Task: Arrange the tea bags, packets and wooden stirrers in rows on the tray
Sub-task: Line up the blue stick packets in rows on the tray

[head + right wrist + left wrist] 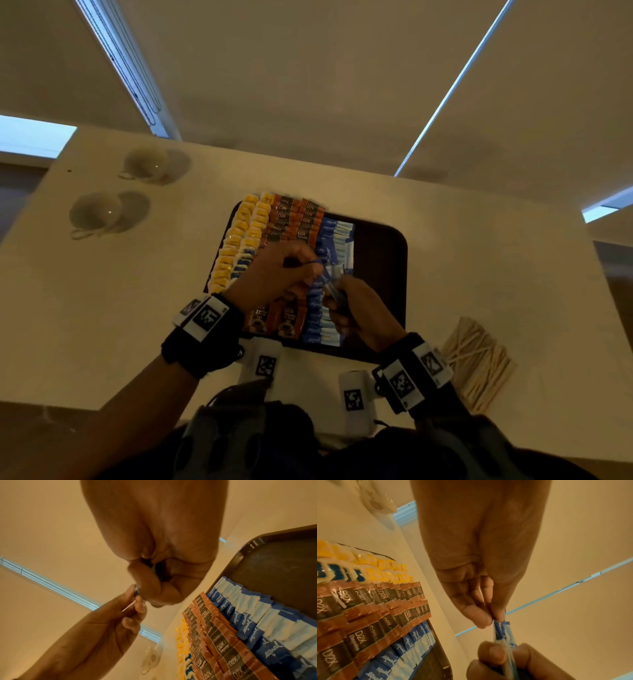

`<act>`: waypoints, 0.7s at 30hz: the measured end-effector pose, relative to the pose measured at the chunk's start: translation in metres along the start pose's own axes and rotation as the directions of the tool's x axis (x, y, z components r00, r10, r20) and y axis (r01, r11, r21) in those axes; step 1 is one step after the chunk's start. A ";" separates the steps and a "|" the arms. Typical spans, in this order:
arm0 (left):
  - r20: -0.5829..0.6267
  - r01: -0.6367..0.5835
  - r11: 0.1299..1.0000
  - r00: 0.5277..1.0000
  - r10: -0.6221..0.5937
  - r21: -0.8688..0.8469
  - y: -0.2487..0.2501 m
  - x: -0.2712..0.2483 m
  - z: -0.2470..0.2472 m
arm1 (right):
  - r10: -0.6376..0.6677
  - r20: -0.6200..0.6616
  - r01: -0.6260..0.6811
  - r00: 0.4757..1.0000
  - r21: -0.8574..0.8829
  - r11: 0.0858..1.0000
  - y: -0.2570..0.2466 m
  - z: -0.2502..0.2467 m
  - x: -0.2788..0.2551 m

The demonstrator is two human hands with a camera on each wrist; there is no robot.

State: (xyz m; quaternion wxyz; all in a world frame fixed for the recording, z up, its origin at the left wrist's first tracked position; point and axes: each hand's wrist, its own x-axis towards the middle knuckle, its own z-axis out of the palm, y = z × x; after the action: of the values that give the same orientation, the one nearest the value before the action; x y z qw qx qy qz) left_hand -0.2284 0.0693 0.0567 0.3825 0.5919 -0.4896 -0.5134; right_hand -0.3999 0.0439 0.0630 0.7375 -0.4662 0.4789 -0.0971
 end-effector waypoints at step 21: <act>-0.123 0.145 0.938 0.974 -0.191 -0.315 -0.023 0.005 -0.017 | -0.223 -0.283 0.085 0.933 -0.429 0.899 0.023 0.009 0.017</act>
State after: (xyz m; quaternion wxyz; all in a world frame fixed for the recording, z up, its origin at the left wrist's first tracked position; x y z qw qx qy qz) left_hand -0.2071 0.0689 0.0369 0.4598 0.6032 -0.3218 -0.5668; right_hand -0.3909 0.0513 0.0354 0.5241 -0.6246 0.5645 -0.1289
